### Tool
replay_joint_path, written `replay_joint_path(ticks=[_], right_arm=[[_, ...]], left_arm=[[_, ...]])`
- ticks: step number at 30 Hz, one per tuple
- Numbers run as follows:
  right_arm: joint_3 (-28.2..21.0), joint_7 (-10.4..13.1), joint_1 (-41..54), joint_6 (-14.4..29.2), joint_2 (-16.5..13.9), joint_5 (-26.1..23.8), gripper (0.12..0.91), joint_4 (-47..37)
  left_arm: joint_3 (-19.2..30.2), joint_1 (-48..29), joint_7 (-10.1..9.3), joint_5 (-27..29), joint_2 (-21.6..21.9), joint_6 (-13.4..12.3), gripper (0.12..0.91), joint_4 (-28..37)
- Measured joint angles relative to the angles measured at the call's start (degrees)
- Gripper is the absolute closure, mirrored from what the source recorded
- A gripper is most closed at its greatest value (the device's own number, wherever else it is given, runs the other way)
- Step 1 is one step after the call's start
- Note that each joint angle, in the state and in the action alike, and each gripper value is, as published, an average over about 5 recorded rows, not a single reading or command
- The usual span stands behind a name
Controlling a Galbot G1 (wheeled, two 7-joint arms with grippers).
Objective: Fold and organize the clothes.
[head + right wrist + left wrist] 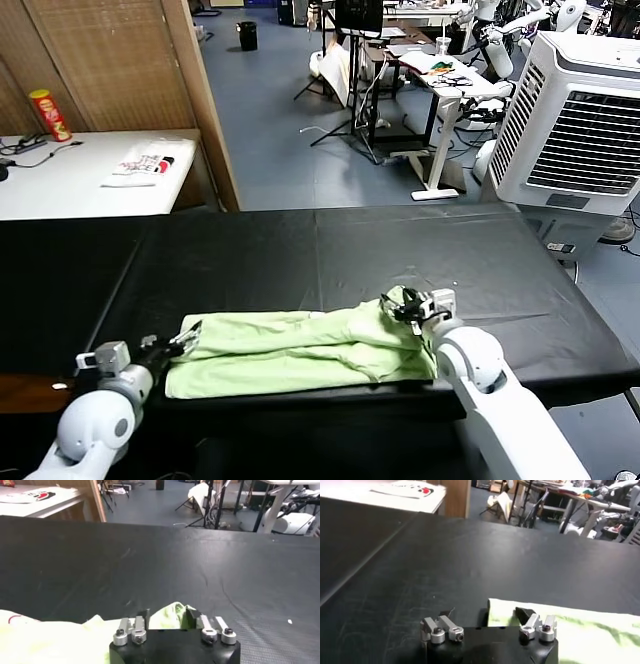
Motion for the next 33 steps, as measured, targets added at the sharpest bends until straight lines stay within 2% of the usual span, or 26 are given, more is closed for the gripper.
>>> replay_joint_path(ticks=[2,4,7,9,13,20,23,25,30,33], right_arm=[[0.1,0.1,-0.3,0.7,0.2,-0.4,0.728,-0.1],[0.3,0.3,-0.7,1.5,0.5,-0.7,0.772,-0.3],[0.5,0.9,-1.2,3.3,1.1,-1.7,0.812,-0.6],[0.7,1.3,-1.4,4.5,1.5,-2.3,0.84,-1.0],[1.1,1.7,-1.7,5.7,2.2,-3.0,0.88,-1.6],[1.5,0.8,-2.2,6.9,2.7,-3.2,0.886,-1.8],[1.9,0.0,-2.6,7.1,2.5,-3.1,0.819,-1.1],[2.3,-0.4,-3.1,7.1,2.1,-3.1,0.725,-0.3],[3.3,-1.0,-5.0,7.1,0.7,-3.0,0.44,2.9],[4.0,-1.3,-6.6,7.1,-0.2,-3.0,0.299,5.4]], left_arm=[[0.2,-0.2,0.44,-0.1,-0.2,-0.4,0.614,0.2],[0.4,-0.5,0.73,0.6,-0.6,-1.1,0.731,0.6],[0.9,-1.0,0.77,3.3,-1.2,-2.6,0.864,1.3],[1.1,-1.5,0.56,5.3,-1.7,-3.5,0.896,1.9],[1.3,-2.5,-0.13,7.2,-2.2,-4.1,0.899,2.8],[1.3,-3.2,-0.17,8.7,-2.4,-3.9,0.899,3.6],[1.3,-3.5,-0.07,8.8,-2.4,-3.9,0.856,3.6],[1.2,-3.7,-0.07,8.7,-2.3,-3.8,0.772,3.6],[0.3,-3.4,-0.07,8.2,-1.8,-3.8,0.487,2.7],[-0.5,-2.8,-0.08,7.9,-1.8,-3.8,0.334,1.8]])
